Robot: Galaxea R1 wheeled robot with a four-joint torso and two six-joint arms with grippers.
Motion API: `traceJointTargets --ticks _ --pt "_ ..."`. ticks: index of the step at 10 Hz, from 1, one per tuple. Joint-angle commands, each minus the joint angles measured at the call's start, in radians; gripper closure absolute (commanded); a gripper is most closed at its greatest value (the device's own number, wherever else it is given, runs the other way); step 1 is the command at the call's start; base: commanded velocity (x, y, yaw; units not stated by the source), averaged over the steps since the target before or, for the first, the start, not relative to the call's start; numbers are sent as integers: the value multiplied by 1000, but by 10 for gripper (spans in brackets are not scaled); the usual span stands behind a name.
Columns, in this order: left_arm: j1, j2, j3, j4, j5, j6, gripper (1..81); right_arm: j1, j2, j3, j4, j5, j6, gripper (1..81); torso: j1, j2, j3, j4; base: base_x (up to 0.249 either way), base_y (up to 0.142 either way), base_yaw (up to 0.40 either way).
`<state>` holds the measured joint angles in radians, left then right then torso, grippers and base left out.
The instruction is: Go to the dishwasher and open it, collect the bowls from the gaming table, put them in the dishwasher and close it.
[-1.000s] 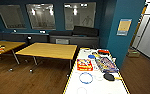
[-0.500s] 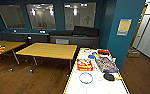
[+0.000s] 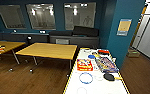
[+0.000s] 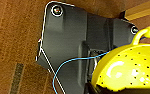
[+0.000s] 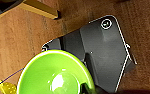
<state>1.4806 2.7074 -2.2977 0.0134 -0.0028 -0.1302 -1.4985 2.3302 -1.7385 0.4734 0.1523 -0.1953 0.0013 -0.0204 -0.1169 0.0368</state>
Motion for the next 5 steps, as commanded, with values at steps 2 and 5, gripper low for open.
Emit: traceJointTargets --ticks 2,5 --pt "-27 66 -108 49 58 26 811 31 16 -74 -18 -73 -9 811 0 0 0 0 0 0 0" --pt "-24 161 -261 49 60 27 811 19 98 -221 -33 -73 -4 811 0 0 0 0 0 0 0"
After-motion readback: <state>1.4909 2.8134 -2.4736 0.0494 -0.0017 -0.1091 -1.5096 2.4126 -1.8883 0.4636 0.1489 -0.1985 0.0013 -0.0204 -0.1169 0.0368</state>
